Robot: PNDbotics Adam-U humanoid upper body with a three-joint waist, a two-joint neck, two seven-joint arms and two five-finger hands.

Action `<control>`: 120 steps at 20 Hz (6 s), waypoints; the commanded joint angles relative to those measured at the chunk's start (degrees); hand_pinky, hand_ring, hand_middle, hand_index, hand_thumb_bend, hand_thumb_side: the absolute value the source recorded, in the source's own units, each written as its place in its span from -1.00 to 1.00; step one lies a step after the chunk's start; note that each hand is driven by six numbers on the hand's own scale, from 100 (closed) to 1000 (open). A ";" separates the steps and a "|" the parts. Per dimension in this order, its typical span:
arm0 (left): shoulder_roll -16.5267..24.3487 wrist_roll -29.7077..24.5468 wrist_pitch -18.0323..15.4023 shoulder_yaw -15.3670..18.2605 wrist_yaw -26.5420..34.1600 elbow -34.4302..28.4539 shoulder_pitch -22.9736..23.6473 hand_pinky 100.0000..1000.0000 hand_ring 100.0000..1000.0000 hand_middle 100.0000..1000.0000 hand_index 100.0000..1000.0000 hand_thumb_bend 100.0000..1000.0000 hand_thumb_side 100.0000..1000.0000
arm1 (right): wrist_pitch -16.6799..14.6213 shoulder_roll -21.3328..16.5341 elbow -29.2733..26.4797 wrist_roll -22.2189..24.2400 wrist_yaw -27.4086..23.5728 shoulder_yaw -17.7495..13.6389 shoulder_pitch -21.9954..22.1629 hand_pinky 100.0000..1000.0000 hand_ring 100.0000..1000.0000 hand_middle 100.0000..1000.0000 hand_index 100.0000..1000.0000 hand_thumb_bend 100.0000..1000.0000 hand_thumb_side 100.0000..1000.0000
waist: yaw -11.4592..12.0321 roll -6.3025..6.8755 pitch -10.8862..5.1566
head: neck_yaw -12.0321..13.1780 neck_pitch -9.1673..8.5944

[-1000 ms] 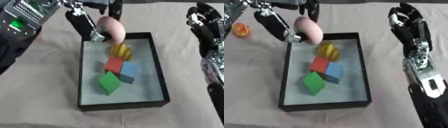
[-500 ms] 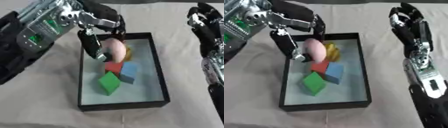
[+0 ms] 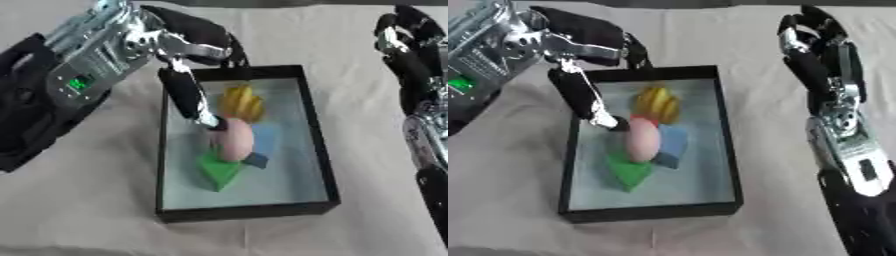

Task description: Pick up objects on the table and place them in the box.

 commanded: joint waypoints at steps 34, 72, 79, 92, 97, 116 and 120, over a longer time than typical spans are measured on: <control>7.45 11.87 2.91 26.96 -12.87 39.37 3.20 0.53 0.65 0.56 0.69 0.25 -0.30 | 0.16 -1.13 -1.74 -0.65 -0.29 -0.43 -0.74 0.56 0.49 0.47 0.62 -0.74 -0.56 | -0.35 -0.82 -0.50 | -0.84 -1.97; 2.90 20.94 5.07 29.42 -21.09 48.92 4.81 0.44 0.58 0.44 0.34 -0.57 -0.75 | 0.21 -0.47 -1.92 -0.14 -0.43 0.12 -1.37 0.56 0.49 0.47 0.62 -0.73 -0.56 | -1.11 -1.19 -0.01 | 1.58 -1.56; 3.99 19.49 4.02 27.92 -20.92 45.07 4.41 0.41 0.53 0.38 0.17 -0.76 -0.93 | 0.20 -0.66 -1.80 -0.16 -0.41 0.09 -1.19 0.56 0.49 0.47 0.62 -0.73 -0.56 | -0.95 -1.00 -0.25 | 1.11 -1.30; 13.08 16.69 3.82 21.69 -12.46 7.81 9.25 0.35 0.46 0.32 0.07 -0.70 -1.00 | 0.05 -1.42 -1.61 -0.12 0.06 0.08 -0.83 0.56 0.49 0.47 0.62 -0.73 -0.56 | -0.45 0.06 -0.84 | 0.19 -0.90; 16.41 12.63 5.31 18.41 0.42 -15.22 12.71 0.33 0.43 0.30 0.06 -0.80 -1.00 | 0.05 -1.56 -1.62 -0.03 0.19 0.14 -0.82 0.56 0.49 0.47 0.62 -0.73 -0.57 | -0.44 0.30 -1.07 | 0.84 -0.80; 7.77 8.67 4.98 2.80 2.04 -17.94 10.73 0.28 0.37 0.25 0.08 -0.92 -0.87 | -0.15 -1.28 -1.68 0.23 0.13 0.48 -0.79 0.56 0.49 0.48 0.62 -0.72 -0.57 | -0.54 0.41 -1.57 | 1.80 -0.50; 5.70 7.49 6.26 1.65 0.50 -17.94 10.61 0.28 0.37 0.25 0.09 -0.88 -0.82 | -0.17 -1.17 -1.71 0.32 0.12 0.56 -0.84 0.56 0.49 0.48 0.62 -0.72 -0.57 | -0.54 0.35 -1.58 | 1.87 -0.56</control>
